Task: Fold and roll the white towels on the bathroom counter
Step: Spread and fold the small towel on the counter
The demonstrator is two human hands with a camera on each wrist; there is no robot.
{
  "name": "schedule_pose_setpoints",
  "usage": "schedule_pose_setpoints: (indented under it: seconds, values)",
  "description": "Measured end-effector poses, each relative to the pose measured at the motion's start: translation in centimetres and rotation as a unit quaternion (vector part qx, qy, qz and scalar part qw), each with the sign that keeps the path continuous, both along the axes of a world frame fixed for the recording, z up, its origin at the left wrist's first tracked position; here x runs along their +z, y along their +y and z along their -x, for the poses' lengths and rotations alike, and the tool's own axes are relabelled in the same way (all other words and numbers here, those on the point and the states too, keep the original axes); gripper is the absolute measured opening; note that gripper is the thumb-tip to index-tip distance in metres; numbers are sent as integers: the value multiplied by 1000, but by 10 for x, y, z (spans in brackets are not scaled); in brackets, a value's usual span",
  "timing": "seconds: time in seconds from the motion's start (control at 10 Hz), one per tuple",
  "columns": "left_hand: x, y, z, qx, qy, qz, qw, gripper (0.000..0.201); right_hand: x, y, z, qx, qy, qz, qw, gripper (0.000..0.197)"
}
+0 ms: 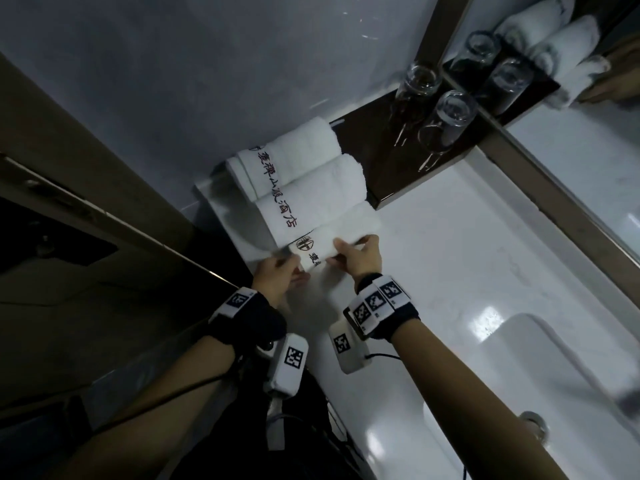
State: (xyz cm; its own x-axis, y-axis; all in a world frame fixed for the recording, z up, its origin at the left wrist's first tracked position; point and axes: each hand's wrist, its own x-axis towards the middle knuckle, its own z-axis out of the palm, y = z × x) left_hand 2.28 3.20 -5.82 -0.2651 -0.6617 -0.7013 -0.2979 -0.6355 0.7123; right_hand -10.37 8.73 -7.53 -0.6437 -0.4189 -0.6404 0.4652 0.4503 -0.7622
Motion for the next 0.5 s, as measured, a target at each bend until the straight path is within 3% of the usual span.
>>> schedule_pose_setpoints:
  seconds: [0.2, 0.3, 0.4, 0.5]
  values:
    - [0, -11, 0, 25, 69, -23, 997, 21, -7, 0, -5, 5, 29, -25, 999, 49]
    - [-4, -13, -8, -47, 43, 16, 998, 8, 0, 3, -5, 51, 71, -44, 995, 37]
    - [-4, -19, -24, -166, -1, 98, 981, 13, 9, 11, 0, 147, 157, -103, 971, 25]
    - [-2, -28, -67, -267, -25, 116, 956, 11, 28, 22, 5, 198, 215, -133, 947, 24]
